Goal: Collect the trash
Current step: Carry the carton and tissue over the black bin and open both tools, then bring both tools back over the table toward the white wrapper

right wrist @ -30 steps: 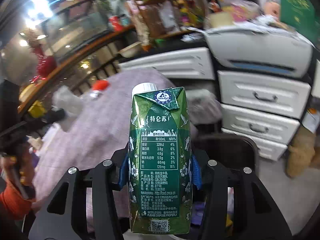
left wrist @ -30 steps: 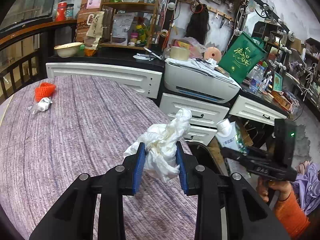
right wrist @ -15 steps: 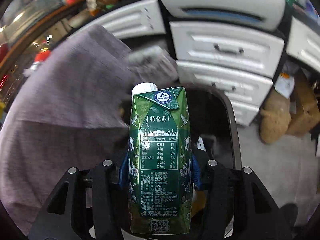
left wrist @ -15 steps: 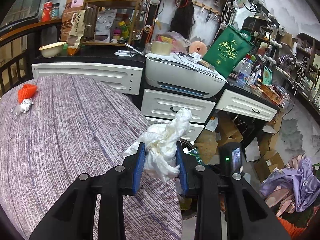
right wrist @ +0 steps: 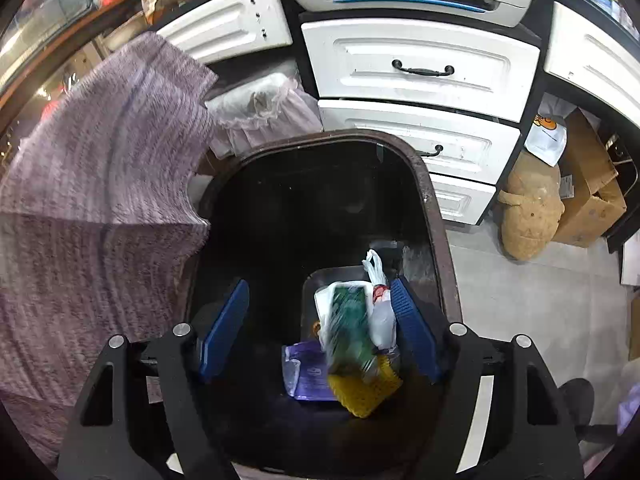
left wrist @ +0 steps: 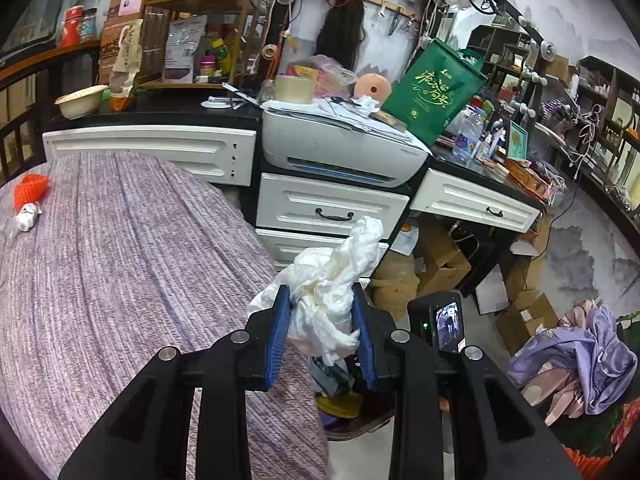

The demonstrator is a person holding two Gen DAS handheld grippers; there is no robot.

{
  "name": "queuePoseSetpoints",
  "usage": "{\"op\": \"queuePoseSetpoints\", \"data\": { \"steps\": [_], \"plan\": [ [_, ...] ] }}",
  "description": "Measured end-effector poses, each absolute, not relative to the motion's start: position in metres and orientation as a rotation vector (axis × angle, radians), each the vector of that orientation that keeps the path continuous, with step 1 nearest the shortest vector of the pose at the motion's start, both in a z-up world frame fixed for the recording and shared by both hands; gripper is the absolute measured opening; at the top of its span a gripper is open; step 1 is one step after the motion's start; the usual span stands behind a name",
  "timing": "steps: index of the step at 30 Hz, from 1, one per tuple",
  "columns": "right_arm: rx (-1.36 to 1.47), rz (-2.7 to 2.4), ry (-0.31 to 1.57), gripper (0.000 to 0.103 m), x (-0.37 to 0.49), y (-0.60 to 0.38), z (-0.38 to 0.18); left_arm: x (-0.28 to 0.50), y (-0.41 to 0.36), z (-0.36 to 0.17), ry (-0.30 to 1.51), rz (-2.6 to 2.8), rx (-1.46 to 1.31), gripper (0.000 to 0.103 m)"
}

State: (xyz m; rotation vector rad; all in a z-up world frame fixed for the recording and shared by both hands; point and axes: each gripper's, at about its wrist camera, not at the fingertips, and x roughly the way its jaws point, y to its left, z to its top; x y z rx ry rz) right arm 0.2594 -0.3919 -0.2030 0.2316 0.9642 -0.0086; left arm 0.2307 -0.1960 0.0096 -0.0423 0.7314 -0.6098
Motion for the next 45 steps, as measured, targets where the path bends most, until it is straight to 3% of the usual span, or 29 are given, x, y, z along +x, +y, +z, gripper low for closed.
{"op": "queuePoseSetpoints", "data": {
  "steps": [15,33,36,38,40,45],
  "plan": [
    [0.263,-0.152,0.733,0.073,0.209,-0.435,-0.122,0.227,-0.251,-0.015,0.813,-0.714,-0.02,0.03],
    [0.297,-0.229,0.69,0.074,0.172,-0.463,-0.102,0.243,-0.302,-0.071,0.967,-0.736,0.051,0.031],
    [0.306,-0.239,0.692,0.073,0.17,-0.467,-0.103,0.243,-0.307,-0.077,0.982,-0.737,0.061,0.039],
    [0.315,-0.244,0.692,0.073,0.169,-0.469,-0.104,0.24,-0.31,-0.08,0.992,-0.759,0.068,0.048],
    [0.322,-0.251,0.692,0.074,0.167,-0.473,-0.105,0.236,-0.313,-0.081,0.981,-0.77,0.081,0.067],
    [0.348,-0.255,0.707,0.073,0.169,-0.479,-0.11,0.229,-0.316,-0.077,0.952,-0.8,0.114,0.085]
  ]
}}
